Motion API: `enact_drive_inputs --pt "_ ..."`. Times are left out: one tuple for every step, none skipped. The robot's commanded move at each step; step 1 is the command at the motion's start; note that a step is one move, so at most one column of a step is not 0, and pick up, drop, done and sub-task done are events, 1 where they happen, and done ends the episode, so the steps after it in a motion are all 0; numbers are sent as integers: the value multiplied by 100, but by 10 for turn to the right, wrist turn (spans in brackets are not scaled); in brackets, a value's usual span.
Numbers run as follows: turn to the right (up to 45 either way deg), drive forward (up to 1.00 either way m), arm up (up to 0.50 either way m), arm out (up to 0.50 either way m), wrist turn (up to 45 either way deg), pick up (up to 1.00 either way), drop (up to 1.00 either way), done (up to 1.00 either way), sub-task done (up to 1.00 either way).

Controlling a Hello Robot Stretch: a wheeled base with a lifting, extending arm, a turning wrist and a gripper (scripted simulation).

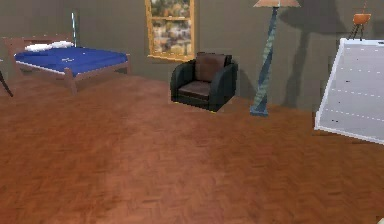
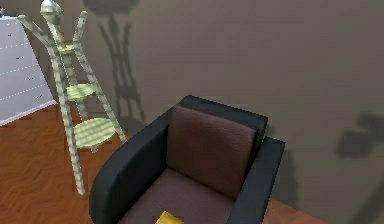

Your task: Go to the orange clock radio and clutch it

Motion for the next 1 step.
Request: enact_drive_inputs --pt "0 0 42 0 0 0 0 0 0"
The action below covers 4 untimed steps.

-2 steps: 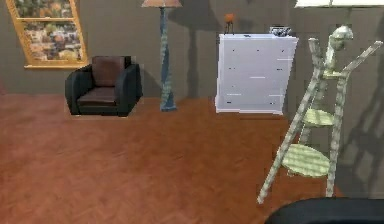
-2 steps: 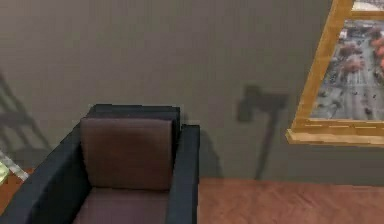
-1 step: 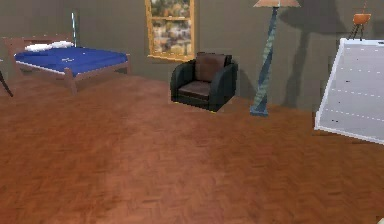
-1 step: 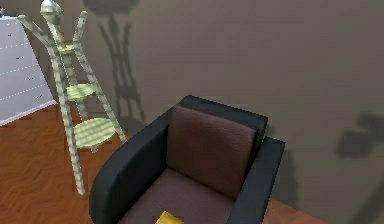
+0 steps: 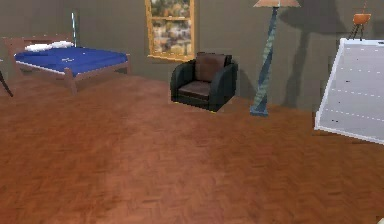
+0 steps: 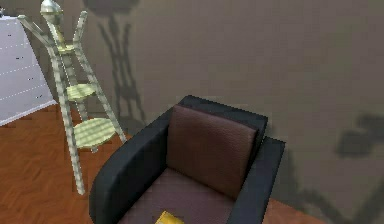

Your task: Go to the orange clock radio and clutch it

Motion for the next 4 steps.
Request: enact_drive_inputs --pt "0 0 0 22 0 0 0 0 0" --pt "0 0 0 0 450 0 0 0 0" --pt "0 0 0 0 450 0 0 0 0" --pt "0 0 0 0 450 0 0 0 0"
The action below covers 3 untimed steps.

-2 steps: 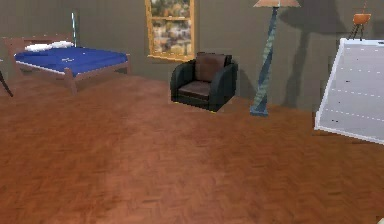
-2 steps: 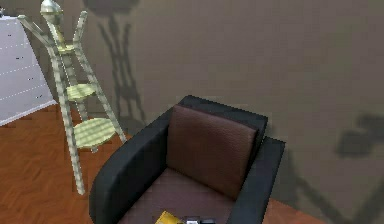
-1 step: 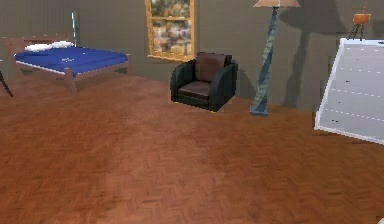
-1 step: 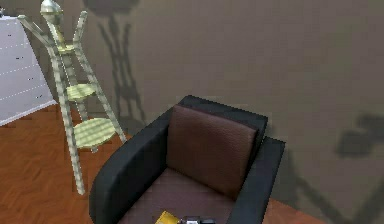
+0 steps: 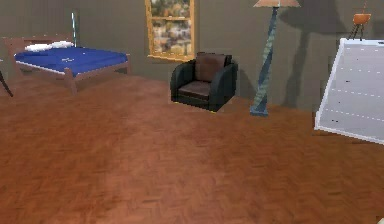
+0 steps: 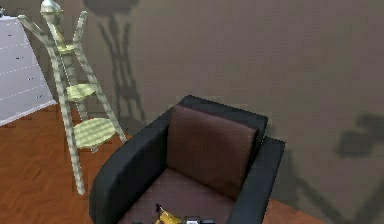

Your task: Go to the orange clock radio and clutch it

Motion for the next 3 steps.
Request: enact_drive_inputs --pt "0 0 0 0 330 0 0 0 0" --pt "0 0 -30 0 0 0 0 0 0" --pt "0 0 0 0 0 100 0 0 0"
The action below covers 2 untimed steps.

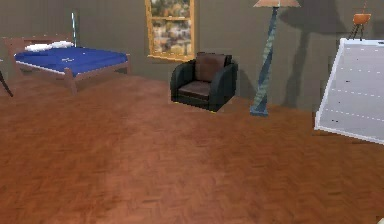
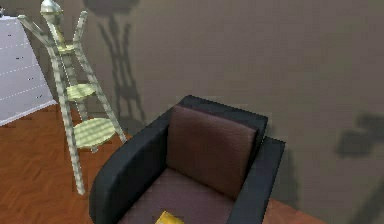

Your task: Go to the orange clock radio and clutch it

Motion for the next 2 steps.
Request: enact_drive_inputs --pt "0 0 10 0 0 0 0 0 0" --pt "0 0 0 0 0 0 0 100 0"
